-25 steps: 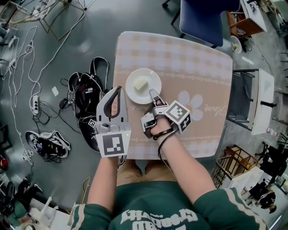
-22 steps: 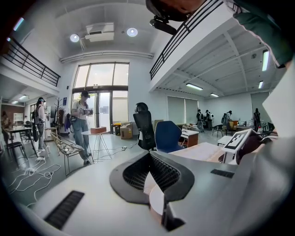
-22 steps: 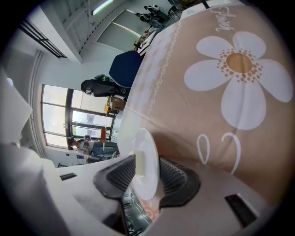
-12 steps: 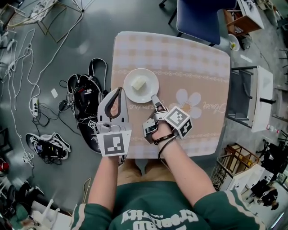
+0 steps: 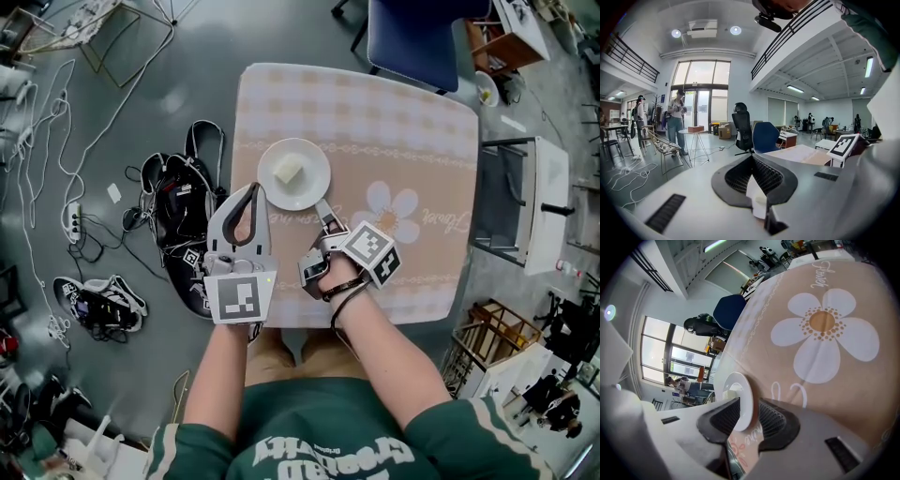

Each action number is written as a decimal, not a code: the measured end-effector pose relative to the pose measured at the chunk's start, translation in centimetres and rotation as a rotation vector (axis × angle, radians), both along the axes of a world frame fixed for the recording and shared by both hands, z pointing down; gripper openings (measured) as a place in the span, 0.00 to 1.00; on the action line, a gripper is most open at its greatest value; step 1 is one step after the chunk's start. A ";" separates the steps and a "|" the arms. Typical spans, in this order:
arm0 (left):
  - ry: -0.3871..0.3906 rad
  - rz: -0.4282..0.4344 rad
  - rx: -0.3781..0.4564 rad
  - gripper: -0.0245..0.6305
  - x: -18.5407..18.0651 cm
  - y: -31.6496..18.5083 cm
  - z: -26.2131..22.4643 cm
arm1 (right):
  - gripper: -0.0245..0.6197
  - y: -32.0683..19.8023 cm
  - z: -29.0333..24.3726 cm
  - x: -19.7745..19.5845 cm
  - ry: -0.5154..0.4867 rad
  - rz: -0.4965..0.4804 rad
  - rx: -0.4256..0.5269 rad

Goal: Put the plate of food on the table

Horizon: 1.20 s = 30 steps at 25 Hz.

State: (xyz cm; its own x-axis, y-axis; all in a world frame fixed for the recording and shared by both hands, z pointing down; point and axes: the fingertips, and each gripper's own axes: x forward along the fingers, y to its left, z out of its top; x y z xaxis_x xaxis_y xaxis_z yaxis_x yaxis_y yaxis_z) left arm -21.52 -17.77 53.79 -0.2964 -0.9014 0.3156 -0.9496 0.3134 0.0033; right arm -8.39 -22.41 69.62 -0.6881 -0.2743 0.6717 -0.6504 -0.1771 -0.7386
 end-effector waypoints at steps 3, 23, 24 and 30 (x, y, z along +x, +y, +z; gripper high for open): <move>0.006 0.005 -0.007 0.05 0.1 0.1 0.2 | 0.24 -0.1 0.0 0.0 0.004 -0.024 0.011; -0.118 0.068 -0.046 0.05 2.1 0.9 -7.4 | 0.24 -0.4 -12.1 -0.8 0.068 -0.392 0.578; -0.118 0.071 -0.042 0.05 2.2 0.9 -8.0 | 0.24 -0.2 -13.0 -0.8 0.072 -0.409 0.611; -0.110 0.111 0.011 0.05 4.1 1.5 -12.2 | 0.24 1.3 -19.1 -0.4 0.105 -0.525 0.860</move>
State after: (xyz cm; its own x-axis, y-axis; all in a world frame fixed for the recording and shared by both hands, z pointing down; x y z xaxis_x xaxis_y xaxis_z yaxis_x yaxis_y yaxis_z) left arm -17.38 -16.25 41.58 -0.2266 -0.9339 0.2766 -0.9733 0.2068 -0.0995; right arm -8.84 -21.09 50.48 -0.8098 -0.3729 0.4529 -0.5618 0.7153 -0.4156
